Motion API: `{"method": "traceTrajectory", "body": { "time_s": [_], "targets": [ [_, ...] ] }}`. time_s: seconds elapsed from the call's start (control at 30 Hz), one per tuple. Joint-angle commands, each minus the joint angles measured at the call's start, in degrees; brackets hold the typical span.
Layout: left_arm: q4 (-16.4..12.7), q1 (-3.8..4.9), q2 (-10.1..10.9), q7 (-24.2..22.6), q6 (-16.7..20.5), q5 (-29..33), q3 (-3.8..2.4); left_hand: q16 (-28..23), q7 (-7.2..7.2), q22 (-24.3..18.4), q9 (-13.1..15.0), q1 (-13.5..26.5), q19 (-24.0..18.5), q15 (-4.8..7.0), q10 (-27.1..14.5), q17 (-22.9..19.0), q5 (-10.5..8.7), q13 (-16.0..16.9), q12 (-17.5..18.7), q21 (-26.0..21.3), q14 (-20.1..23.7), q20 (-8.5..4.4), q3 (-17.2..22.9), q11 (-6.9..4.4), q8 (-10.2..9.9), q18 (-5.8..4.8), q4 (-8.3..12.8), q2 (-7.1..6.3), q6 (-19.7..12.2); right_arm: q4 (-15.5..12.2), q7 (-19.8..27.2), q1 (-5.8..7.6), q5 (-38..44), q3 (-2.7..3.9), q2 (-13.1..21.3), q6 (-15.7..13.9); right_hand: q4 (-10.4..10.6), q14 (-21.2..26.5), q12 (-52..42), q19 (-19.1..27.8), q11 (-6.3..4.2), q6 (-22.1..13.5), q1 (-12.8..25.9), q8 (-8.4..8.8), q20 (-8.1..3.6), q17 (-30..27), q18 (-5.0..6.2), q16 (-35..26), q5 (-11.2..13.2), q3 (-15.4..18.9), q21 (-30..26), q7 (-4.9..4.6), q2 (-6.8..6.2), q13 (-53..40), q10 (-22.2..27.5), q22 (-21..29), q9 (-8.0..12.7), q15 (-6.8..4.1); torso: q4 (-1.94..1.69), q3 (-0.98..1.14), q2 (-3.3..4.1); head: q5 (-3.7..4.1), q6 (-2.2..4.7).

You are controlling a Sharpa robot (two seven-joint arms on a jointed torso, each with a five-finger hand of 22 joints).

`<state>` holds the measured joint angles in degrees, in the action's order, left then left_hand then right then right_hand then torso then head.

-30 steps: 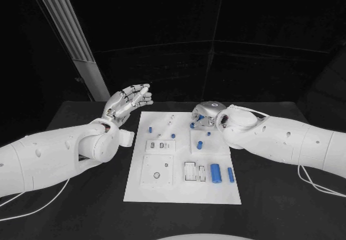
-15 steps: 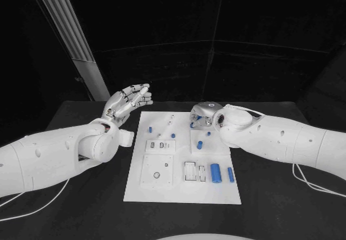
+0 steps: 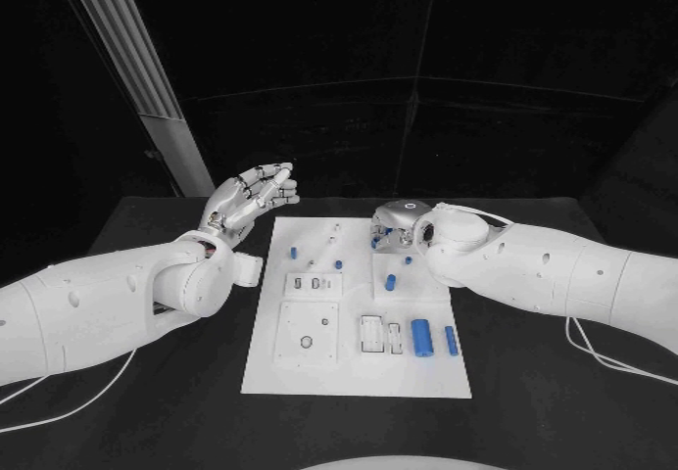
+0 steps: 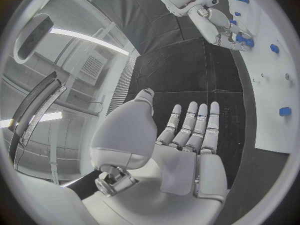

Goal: Assemble the parts on the task board

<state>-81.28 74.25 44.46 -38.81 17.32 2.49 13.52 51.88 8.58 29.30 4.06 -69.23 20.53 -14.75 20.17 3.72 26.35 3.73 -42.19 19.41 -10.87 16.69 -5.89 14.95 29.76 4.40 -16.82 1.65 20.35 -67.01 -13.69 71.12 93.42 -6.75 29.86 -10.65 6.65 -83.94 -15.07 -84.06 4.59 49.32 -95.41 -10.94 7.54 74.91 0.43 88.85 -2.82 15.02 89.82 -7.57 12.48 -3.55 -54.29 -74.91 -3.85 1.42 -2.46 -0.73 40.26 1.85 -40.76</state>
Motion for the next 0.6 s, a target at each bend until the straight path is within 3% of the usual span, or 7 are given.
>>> {"method": "traceTrajectory", "body": {
  "time_s": [0.03, 0.37, 0.6],
  "targets": [
    [-0.01, 0.12, 0.0, -13.7, -0.74, -0.44, -0.02, -0.33, 8.38, -0.08, -0.01, -0.09, -0.17, 0.05, -0.48, -0.08, 0.2, -0.08, 0.24, 0.18, 0.42, -0.02, -0.21, 0.08, 0.12, 0.84, 0.05, 0.71, -0.34, 0.16, -0.32, 0.1, 0.42, 0.04, -0.19, 2.05, 0.59, -4.58, 0.42, -5.94, -0.08, 0.82, -0.73, 0.38, -0.33, 6.34, -0.43, 0.15, 0.14, -0.01, 0.18, 0.08, 0.28, 0.0, -0.89, -15.09, -0.08, -0.55, -0.01, -0.01, 0.01, 0.03, -0.02],
    [0.03, 0.12, -0.05, -13.62, -0.81, -0.44, -0.02, -0.34, 8.38, -0.08, -0.02, -0.12, -0.2, 0.04, -0.51, -0.08, 0.22, -0.08, 0.24, 0.17, 0.47, -0.03, -0.21, 0.08, 0.15, 0.82, 0.05, 0.75, -0.4, 1.13, -0.31, 0.07, 0.42, 0.04, -0.78, 3.15, 1.33, -4.57, 1.1, -5.94, -0.22, 2.0, -0.87, 0.52, -0.5, 6.2, -0.43, 0.12, 0.14, 0.19, 0.18, 0.11, 0.63, 0.02, -2.37, -15.09, -0.14, -0.7, -0.05, -0.04, 0.05, 0.04, -0.03],
    [0.08, 0.13, -0.07, -13.53, -0.85, -0.44, -0.02, -0.35, 8.38, -0.09, -0.03, -0.14, -0.22, 0.04, -0.53, -0.07, 0.24, -0.07, 0.24, 0.17, 0.5, -0.02, -0.21, 0.09, 0.14, 0.82, 0.06, 0.77, -0.46, 1.31, -0.27, 0.05, 0.42, 0.04, -1.15, 3.56, 1.41, -4.6, 1.06, -5.94, -0.69, 5.51, -2.19, -0.68, -0.74, 6.33, -0.43, 0.12, 0.12, -0.8, 0.18, 0.57, 2.21, -0.04, -5.55, -15.09, -0.67, -1.02, -0.08, -0.04, 0.07, 0.02, -0.11]
  ]
}}
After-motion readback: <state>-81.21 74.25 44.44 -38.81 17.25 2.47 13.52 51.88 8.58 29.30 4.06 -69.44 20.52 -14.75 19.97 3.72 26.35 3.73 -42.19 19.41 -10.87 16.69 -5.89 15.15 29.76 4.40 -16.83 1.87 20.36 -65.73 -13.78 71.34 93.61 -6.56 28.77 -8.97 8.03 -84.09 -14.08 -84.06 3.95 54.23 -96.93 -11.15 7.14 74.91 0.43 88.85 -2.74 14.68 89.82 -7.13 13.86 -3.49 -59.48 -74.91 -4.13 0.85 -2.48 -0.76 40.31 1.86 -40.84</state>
